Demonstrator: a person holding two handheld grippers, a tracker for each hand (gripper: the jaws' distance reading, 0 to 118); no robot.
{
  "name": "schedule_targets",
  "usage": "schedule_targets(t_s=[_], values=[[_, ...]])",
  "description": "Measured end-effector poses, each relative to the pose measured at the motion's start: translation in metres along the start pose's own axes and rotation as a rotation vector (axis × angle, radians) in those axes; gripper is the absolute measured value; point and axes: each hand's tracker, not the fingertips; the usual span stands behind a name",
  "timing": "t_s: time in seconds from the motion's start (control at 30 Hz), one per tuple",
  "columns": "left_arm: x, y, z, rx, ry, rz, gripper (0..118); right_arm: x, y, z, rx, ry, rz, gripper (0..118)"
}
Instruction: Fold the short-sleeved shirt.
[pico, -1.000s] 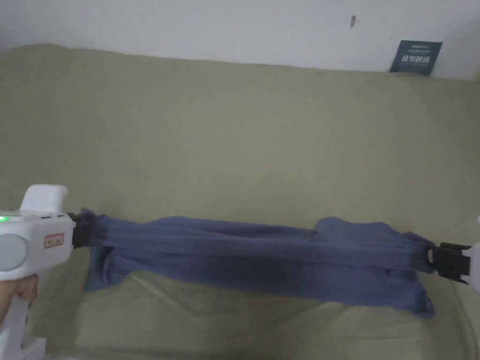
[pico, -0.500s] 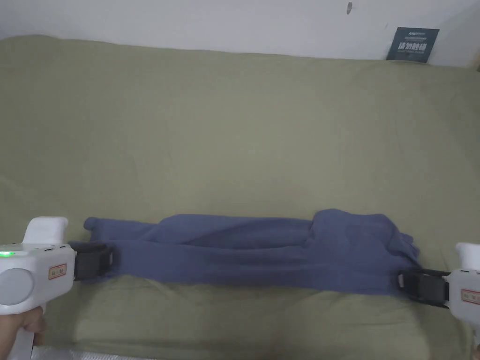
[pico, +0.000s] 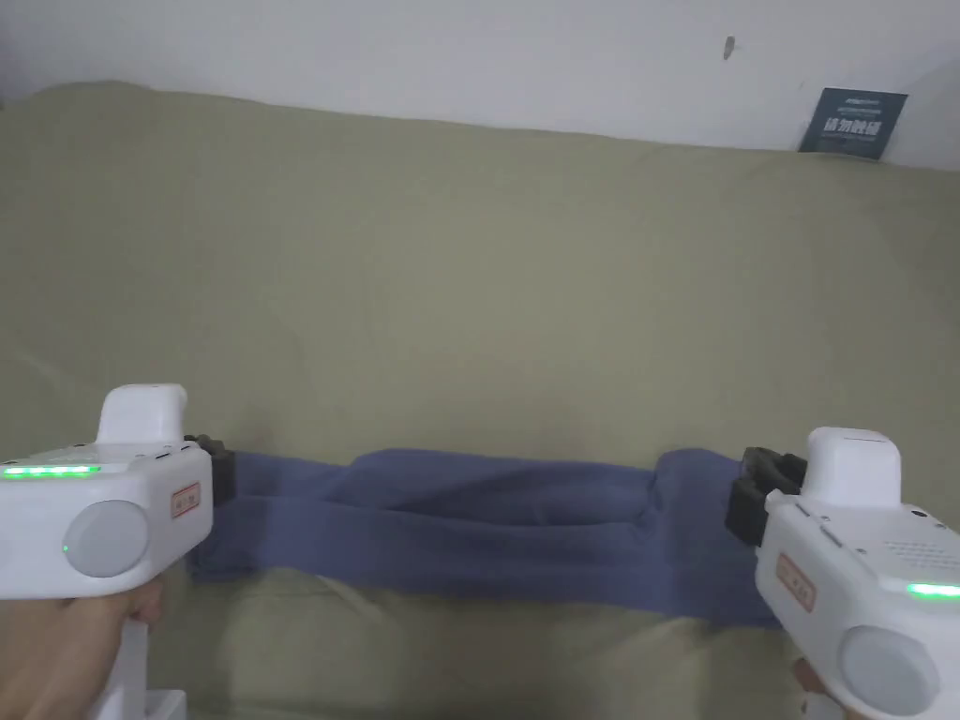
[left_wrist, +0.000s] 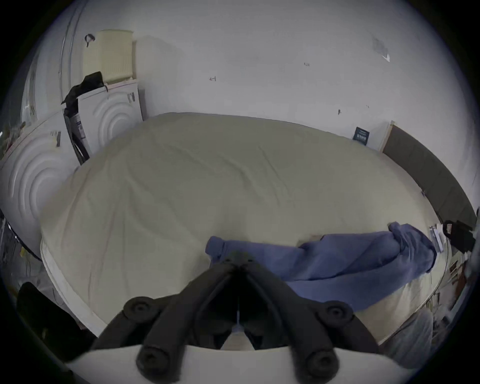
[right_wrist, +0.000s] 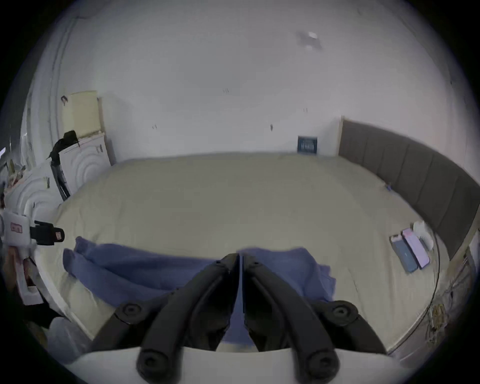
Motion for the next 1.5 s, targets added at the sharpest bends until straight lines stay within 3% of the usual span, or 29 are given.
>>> schedule_targets(t_s=[0.1, 0.17, 0.37, 0.57, 0.77, 0.8, 0.83, 0.9, 0.93, 1.13, 1.37, 1.4, 1.43, 1.47, 1.5], values=[[-0.005, 0.004, -0.002, 0.002, -0.019, 0.030, 0, -0.026, -0.002, -0.004, 0.037, 0.008, -0.005, 9], [-0.018, 0.010, -0.011, -0.028, -0.038, 0.047, 0, -0.042, -0.002, -0.007, 0.059, -0.031, 0.035, 9], [-0.077, 0.029, -0.039, -0.258, -0.331, 0.297, 0, -0.072, -0.008, -0.011, 0.114, -0.029, 0.055, 9], [-0.118, 0.037, -0.073, -0.427, -0.511, 0.321, 0, -0.086, -0.012, -0.016, 0.095, -0.009, 0.037, 9], [-0.132, 0.037, -0.097, -0.516, -0.536, 0.299, 1, -0.089, -0.013, -0.023, 0.081, -0.007, 0.045, 9], [-0.133, 0.037, -0.099, -0.525, -0.537, 0.294, 6, -0.091, -0.013, -0.023, 0.078, -0.004, 0.047, 9], [-0.133, 0.037, -0.099, -0.530, -0.536, 0.295, 18, -0.091, -0.013, -0.023, 0.078, -0.004, 0.050, 9], [-0.132, 0.034, -0.102, -0.528, -0.583, 0.307, 96, -0.090, -0.013, -0.024, 0.077, 0.001, 0.064, 9], [-0.130, 0.031, -0.106, -0.552, -0.619, 0.329, 118, -0.091, -0.012, -0.023, 0.076, 0.000, 0.067, 9], [-0.107, 0.003, -0.126, -0.620, -0.734, 0.425, 115, -0.086, -0.012, -0.025, 0.059, 0.013, 0.047, 9], [-0.089, 0.006, -0.122, -0.601, -0.707, 0.375, 111, -0.085, -0.016, -0.023, 0.045, 0.020, 0.054, 9], [-0.088, 0.006, -0.119, -0.590, -0.672, 0.360, 104, -0.085, -0.016, -0.023, 0.043, 0.023, 0.051, 9], [-0.088, 0.005, -0.115, -0.569, -0.630, 0.360, 78, -0.085, -0.016, -0.023, 0.043, 0.024, 0.050, 9], [-0.088, 0.002, -0.121, -0.582, -0.577, 0.383, 4, -0.085, -0.016, -0.022, 0.041, 0.022, 0.049, 9], [-0.089, -0.004, -0.126, -0.586, -0.571, 0.398, 5, -0.085, -0.016, -0.022, 0.038, 0.024, 0.046, 9]])
